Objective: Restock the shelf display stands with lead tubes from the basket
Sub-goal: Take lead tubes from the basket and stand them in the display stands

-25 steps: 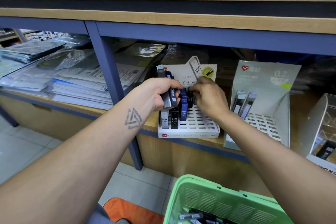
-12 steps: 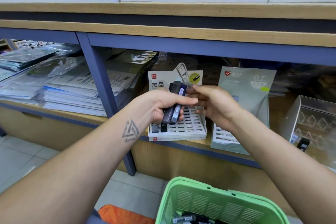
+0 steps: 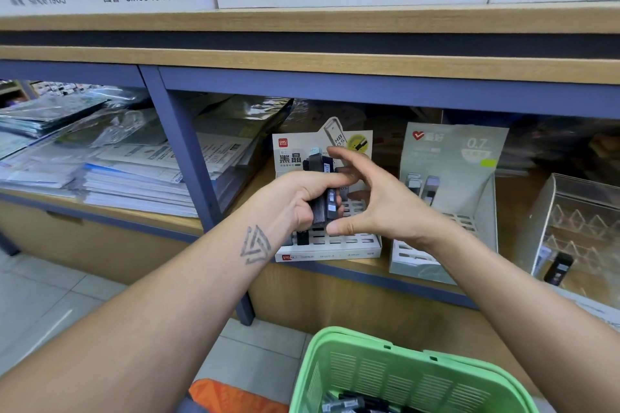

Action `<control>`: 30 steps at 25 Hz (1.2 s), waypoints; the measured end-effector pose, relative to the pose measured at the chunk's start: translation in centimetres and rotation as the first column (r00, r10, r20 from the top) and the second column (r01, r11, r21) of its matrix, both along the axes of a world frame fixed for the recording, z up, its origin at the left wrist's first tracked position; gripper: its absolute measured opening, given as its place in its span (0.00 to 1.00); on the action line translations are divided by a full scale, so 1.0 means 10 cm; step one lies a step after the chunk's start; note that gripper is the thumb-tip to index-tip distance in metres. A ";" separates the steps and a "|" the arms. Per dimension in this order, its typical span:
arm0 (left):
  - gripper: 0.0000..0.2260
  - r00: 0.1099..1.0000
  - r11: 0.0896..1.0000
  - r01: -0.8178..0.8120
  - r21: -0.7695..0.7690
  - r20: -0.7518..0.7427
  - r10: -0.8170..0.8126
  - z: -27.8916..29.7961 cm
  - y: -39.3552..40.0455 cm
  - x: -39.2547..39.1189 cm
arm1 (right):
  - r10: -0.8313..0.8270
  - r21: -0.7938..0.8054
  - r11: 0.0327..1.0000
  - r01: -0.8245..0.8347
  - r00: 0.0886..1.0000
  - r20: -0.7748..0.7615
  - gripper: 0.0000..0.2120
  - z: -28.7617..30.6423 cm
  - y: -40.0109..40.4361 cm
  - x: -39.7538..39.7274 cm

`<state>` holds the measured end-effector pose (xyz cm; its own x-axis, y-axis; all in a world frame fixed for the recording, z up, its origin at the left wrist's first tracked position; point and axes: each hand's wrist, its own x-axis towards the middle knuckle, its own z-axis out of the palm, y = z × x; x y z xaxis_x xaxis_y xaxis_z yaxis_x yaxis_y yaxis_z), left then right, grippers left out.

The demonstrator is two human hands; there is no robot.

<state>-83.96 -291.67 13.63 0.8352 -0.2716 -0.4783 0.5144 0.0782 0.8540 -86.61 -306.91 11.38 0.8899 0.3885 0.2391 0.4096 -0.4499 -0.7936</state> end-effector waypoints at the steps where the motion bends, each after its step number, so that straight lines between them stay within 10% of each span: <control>1: 0.04 1.000 1.000 -0.012 0.005 0.000 0.012 -0.01 0.00 0.02 | -0.004 0.027 1.000 0.004 1.000 0.007 0.51 -0.01 -0.01 0.00; 22: 0.04 0.996 0.994 0.047 -0.100 0.074 -0.040 0.07 -0.39 -0.16 | -0.085 0.131 0.985 0.111 0.978 -0.190 0.34 0.21 -0.76 -0.50; 25: 0.08 0.982 0.989 -0.009 -0.151 0.184 0.037 0.06 -0.63 -0.26 | -0.177 0.285 0.922 0.263 0.939 -0.295 0.20 0.18 -0.89 -0.66; 30: 0.11 0.983 0.979 0.120 -0.166 0.158 -0.093 0.03 -0.93 -0.44 | -0.517 0.138 0.847 0.513 0.856 -0.007 0.08 0.06 -1.35 -0.76</control>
